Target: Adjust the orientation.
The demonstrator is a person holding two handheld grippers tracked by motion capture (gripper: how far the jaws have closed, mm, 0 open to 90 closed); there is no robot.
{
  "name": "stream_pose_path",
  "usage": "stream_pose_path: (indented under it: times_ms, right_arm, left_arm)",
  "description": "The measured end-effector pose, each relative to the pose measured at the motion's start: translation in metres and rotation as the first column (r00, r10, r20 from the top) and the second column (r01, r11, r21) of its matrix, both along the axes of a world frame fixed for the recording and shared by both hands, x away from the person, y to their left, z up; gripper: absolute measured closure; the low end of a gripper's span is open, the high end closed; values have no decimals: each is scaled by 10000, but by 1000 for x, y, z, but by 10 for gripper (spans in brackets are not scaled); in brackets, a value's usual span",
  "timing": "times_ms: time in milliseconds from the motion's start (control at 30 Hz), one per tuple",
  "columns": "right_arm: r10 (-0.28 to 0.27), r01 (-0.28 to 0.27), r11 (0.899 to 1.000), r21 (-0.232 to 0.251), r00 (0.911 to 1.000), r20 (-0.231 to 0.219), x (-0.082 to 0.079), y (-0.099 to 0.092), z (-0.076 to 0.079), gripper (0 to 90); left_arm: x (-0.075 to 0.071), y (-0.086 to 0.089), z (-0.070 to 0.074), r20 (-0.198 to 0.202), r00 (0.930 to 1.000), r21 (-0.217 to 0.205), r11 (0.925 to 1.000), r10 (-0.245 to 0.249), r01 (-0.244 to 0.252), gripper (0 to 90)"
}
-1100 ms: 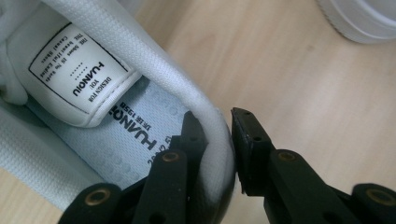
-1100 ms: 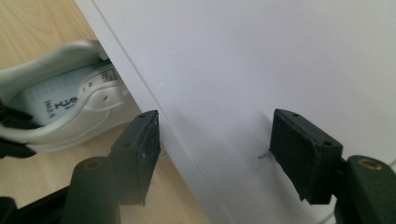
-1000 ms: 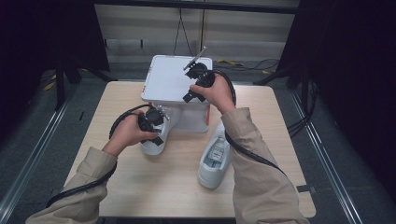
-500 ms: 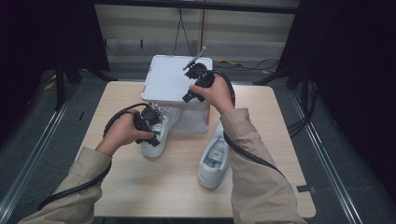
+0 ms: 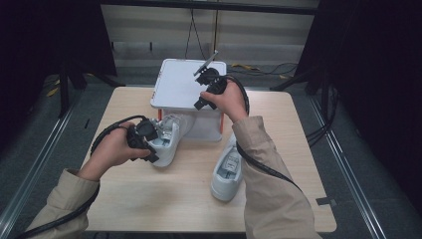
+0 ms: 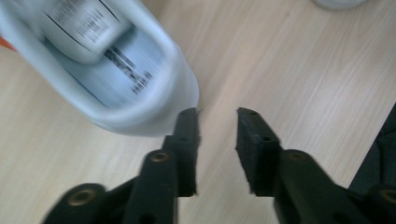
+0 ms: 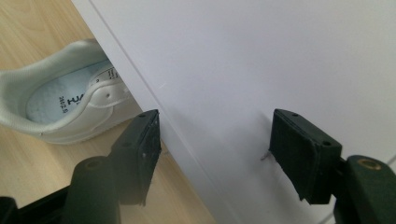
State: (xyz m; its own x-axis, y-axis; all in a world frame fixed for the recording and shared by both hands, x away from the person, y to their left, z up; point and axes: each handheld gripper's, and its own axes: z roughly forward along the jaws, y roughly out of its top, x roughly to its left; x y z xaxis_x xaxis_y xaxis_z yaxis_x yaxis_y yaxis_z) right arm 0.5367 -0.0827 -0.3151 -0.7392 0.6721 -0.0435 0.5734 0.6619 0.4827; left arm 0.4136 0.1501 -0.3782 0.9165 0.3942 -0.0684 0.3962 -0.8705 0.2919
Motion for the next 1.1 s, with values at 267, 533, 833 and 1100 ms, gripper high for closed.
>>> stream_pose_path:
  times_ms: [267,533,833,1100]
  right_arm:
    - [67,-67,10000,3,10000,43,0,-1,0,332]
    - [169,-169,9998,-131,9999,-1,0,0,0,330]
    - [314,-314,9994,-147,9995,-18,0,0,0,330]
    - [369,-369,9992,-129,9993,-16,1,-1,0,330]
  left_arm:
    - [11,-6,-37,-304,9994,125,9998,146,-142,798]
    - [25,-13,-35,51,9996,-249,9993,283,-282,887]
    - [47,-29,-35,133,9982,-795,9952,584,-572,887]
    - [61,-48,-30,396,9970,-954,9935,666,-625,897]
